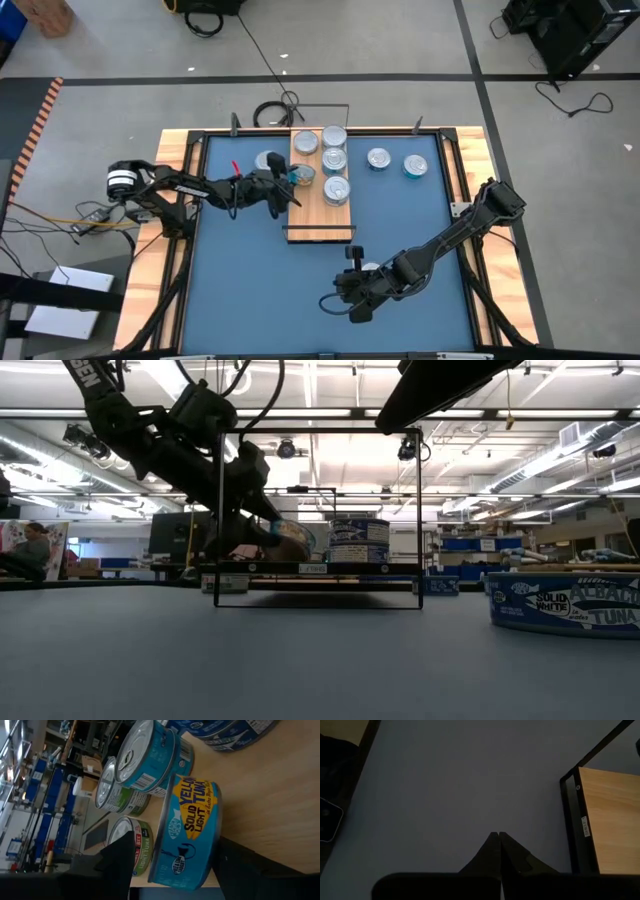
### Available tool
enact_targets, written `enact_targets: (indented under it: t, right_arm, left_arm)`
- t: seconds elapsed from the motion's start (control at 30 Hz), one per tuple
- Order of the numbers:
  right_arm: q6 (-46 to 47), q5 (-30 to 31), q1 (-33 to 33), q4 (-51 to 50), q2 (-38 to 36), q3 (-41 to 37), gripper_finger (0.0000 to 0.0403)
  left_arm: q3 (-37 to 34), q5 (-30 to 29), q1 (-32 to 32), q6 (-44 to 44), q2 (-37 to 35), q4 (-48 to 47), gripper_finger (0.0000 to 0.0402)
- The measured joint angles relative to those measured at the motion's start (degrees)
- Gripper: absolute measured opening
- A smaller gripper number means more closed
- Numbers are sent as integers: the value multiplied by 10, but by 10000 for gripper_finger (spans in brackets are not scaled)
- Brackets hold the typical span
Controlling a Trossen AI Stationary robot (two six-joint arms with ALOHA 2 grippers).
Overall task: Stack canned seafood by type on shelf
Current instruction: Put the yellow blue tuna can on the shelf aligned with the other yellow blue tuna can
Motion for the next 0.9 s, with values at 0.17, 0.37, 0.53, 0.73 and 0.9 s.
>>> enact_targets:
  t: [0.17,0.37,0.53,0.73,0.9]
  right_arm:
    - [0,-8,0,0,0,0,0]
    - [0,-9,0,0,0,0,0]
    - [0,-13,0,0,0,0,1]
    - [0,-13,0,0,0,0,1]
    - [0,-22,0,0,0,0,1]
  left_arm:
    - [0,-1,11,-23,0,-7,246]
    - [0,22,29,-56,0,-29,247]
    - [0,47,46,-82,-1,-31,235]
    - [0,54,82,-114,-2,-48,217]
    - [0,79,84,-123,-2,-70,212]
